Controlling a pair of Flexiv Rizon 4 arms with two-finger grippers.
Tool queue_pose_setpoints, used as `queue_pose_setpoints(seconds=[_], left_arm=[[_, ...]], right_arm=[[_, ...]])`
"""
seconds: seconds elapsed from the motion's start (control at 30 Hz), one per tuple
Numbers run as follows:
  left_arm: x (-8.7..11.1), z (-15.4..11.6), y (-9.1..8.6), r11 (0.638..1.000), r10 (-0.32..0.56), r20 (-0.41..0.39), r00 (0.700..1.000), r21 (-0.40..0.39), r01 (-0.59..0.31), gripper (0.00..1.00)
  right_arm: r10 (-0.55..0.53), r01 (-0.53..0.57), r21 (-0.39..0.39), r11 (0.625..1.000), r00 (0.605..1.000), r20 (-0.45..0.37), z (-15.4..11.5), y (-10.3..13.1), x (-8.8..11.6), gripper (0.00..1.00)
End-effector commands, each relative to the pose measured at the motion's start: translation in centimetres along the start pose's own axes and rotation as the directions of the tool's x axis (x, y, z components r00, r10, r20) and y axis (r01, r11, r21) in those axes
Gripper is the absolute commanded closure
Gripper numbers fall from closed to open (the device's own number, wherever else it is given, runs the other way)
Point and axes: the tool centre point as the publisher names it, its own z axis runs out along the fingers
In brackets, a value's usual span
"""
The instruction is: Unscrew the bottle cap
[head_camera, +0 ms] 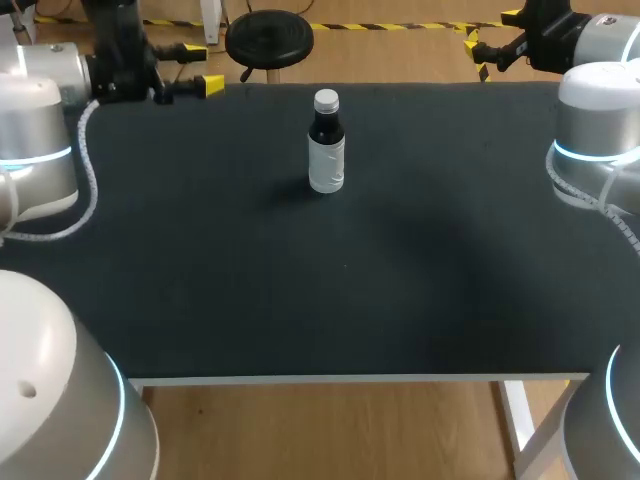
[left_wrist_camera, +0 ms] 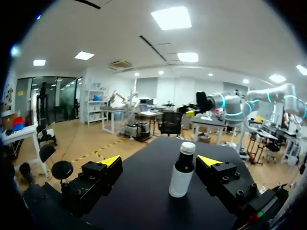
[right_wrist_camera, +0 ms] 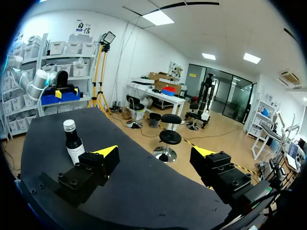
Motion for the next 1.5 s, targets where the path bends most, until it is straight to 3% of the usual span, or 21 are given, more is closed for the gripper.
queue_pose_setpoints(seconds=[0.03,0.37,0.9,1.17,1.5], left_arm=[[-0.7,0.5,1.3,0.987,0.11,-0.291,0.95,0.147,-0.069,0.0],[0.5,2.3,2.6,0.976,0.138,-0.406,0.903,0.211,-0.054,0.0],[2.1,9.1,5.8,0.984,0.038,-0.527,0.849,0.166,0.059,0.0],[2.9,11.7,6.1,0.992,0.042,-0.561,0.826,0.122,0.032,0.0],[3.8,13.5,5.7,0.992,0.057,-0.597,0.8,0.121,0.02,0.0]], right_arm=[[0.0,0.0,0.0,1.0,1.0,0.0,0.0,0.0,0.0,0.0],[0.0,0.0,0.0,1.0,1.0,0.0,0.0,0.0,0.0,0.0],[0.0,0.0,0.0,1.0,1.0,0.0,0.0,0.0,0.0,0.0],[0.0,0.0,0.0,1.0,1.0,0.0,0.0,0.0,0.0,0.0],[0.0,0.0,0.0,1.0,1.0,0.0,0.0,0.0,0.0,0.0]])
